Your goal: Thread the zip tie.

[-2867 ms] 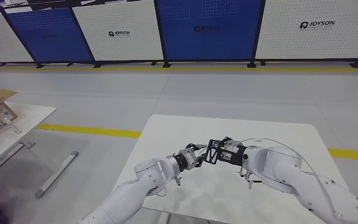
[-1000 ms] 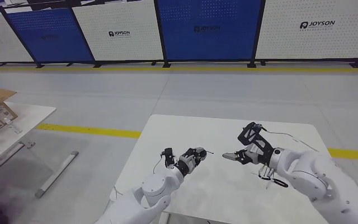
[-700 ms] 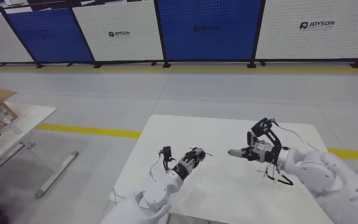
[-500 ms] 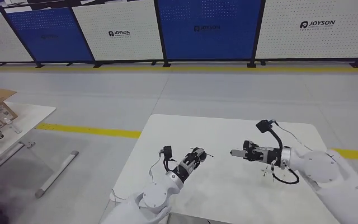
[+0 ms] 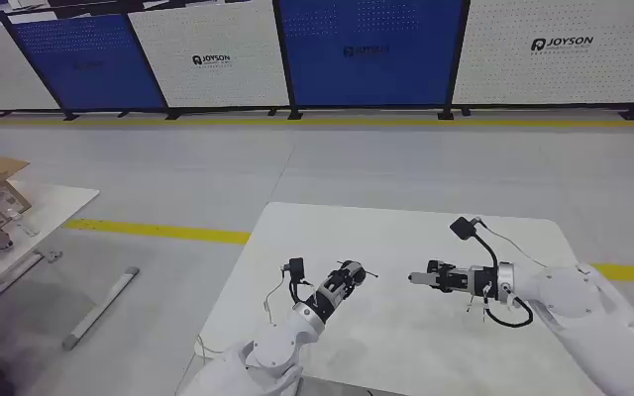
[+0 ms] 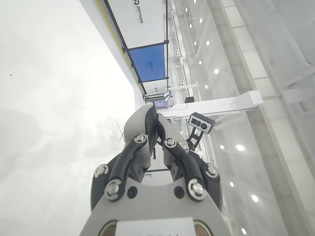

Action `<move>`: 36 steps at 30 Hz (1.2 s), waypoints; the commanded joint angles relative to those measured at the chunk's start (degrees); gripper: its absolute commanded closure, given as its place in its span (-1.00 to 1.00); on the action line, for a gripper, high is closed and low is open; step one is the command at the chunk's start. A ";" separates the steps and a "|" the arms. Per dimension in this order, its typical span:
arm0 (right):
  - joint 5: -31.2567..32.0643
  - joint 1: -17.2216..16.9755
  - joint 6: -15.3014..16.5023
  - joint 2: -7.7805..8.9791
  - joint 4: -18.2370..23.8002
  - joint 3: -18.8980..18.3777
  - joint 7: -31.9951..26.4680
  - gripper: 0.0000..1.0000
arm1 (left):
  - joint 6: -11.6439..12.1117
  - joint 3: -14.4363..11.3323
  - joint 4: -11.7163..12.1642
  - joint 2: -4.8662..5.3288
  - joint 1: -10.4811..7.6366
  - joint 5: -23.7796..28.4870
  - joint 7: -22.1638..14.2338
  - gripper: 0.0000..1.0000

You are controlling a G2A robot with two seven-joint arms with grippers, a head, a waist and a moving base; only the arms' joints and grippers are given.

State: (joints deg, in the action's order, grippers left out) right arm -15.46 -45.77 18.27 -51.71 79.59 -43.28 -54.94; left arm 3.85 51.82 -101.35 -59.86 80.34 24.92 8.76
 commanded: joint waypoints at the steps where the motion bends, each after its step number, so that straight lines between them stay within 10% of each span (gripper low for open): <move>1: -5.33 -0.02 -0.46 -0.57 -3.01 0.07 -2.09 -1.00 | 0.99 -0.05 -0.52 -0.16 0.57 -1.33 0.57 1.00; 11: -26.15 1.97 1.21 -7.90 -18.96 1.58 -18.03 -1.00 | 2.31 0.20 -1.90 -0.57 3.22 -3.57 1.56 1.00; 36: -19.76 2.49 0.47 -10.03 -20.41 5.23 -16.06 -1.00 | -0.43 -0.77 -0.44 -1.80 2.27 -3.91 4.68 1.00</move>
State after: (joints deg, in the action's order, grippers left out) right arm -35.23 -43.29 18.74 -61.74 59.18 -38.05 -71.01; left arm 3.42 51.04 -101.78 -61.66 82.61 21.02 13.45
